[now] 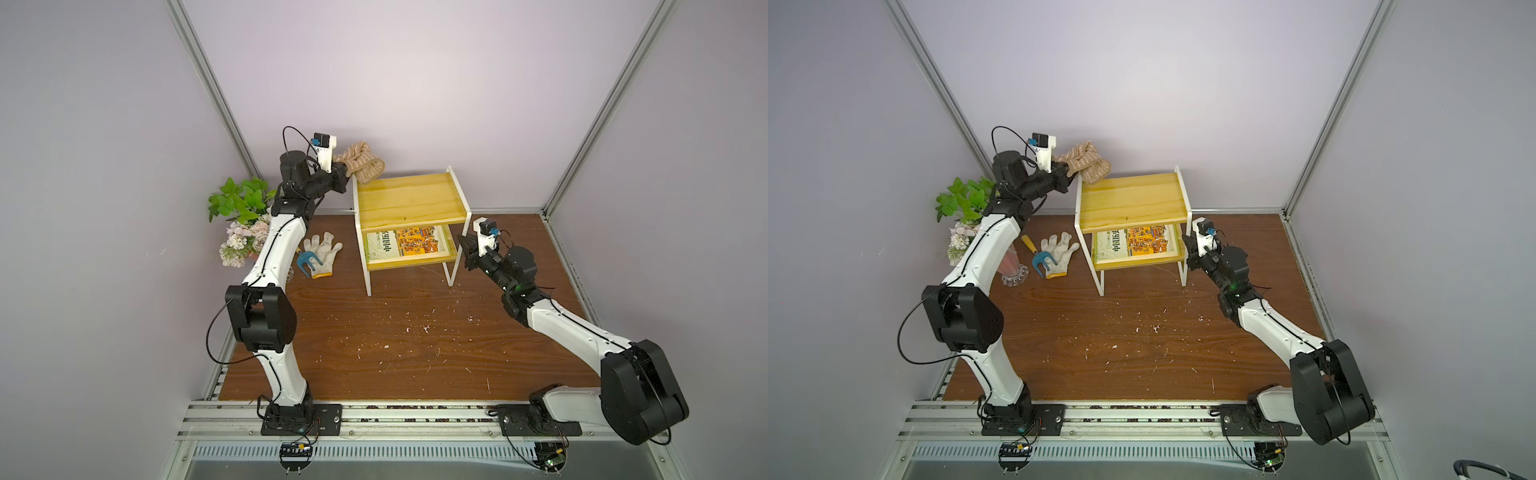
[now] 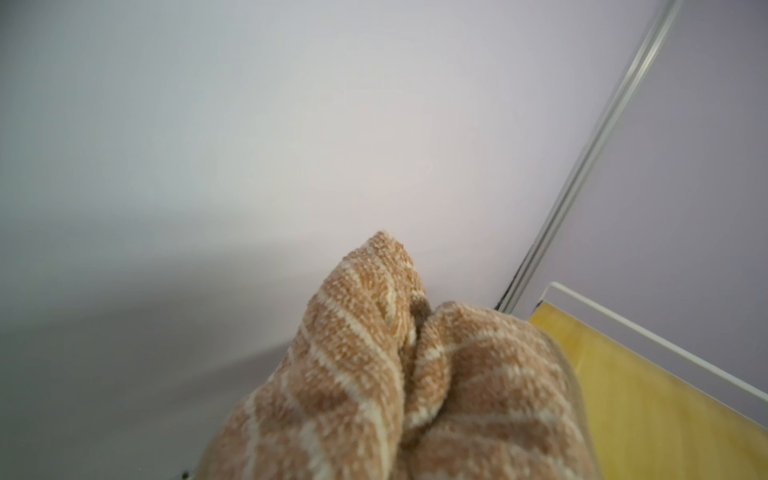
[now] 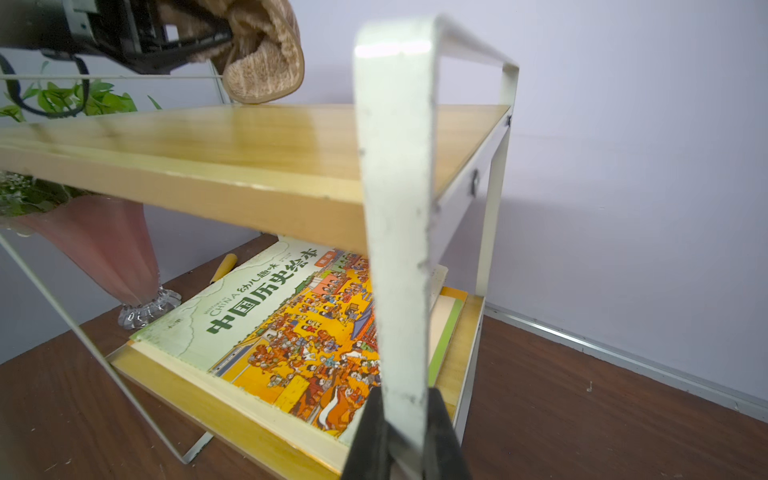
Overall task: Wipe the bookshelf clean with a cloth
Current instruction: Wipe the dust from the shelf.
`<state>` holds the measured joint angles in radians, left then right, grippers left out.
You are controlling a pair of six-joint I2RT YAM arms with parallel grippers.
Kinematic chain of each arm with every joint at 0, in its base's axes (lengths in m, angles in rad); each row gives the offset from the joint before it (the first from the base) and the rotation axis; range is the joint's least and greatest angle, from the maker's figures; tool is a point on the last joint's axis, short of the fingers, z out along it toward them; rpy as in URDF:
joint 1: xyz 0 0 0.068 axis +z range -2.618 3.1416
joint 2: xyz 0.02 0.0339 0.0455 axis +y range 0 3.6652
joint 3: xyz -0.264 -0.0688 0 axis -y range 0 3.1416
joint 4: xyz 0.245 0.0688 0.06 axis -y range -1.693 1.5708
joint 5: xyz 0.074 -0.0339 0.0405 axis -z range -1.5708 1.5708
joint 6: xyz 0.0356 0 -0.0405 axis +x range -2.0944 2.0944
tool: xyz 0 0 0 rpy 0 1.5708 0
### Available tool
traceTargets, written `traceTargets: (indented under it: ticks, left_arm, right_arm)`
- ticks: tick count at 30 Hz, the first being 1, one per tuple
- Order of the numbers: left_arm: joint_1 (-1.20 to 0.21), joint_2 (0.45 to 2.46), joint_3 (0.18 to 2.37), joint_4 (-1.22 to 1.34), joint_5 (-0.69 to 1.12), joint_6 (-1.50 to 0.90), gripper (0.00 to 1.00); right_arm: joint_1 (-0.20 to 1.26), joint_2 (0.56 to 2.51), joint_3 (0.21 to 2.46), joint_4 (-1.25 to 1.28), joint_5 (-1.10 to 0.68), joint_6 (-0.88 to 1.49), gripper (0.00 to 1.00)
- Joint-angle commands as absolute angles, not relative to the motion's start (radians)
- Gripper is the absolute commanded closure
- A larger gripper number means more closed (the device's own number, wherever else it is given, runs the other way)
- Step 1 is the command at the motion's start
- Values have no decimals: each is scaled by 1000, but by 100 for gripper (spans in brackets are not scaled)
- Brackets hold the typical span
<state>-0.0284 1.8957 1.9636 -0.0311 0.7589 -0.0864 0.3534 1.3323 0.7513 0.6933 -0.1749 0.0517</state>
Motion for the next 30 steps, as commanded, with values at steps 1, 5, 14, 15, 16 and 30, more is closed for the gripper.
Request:
traceTargets:
  ticks: [1,5,14,15,16,30]
  left_arm:
    - [2,1960,2074,-213,994,12,100]
    - [1,1839,2000,-205,971,51,100]
    - [-9,1744,1828,-197,778,-29,100]
    - [-12,1746,1816,-185,768,-59,100]
    - [-14,1751,1808,-165,763,-89,100]
    - [-58,1839,1946,-404,717,-84,99]
  right_arm:
    - [362,1292,762,739,-191,83,100]
    - [363,1292,767,735,-191,85,100]
    - [362,1301,782,720,-183,80,100]
    - [362,1303,783,718,-182,81,100]
    - [363,1306,786,716,-181,83,100]
    - [364,1331,791,730,-187,134,100]
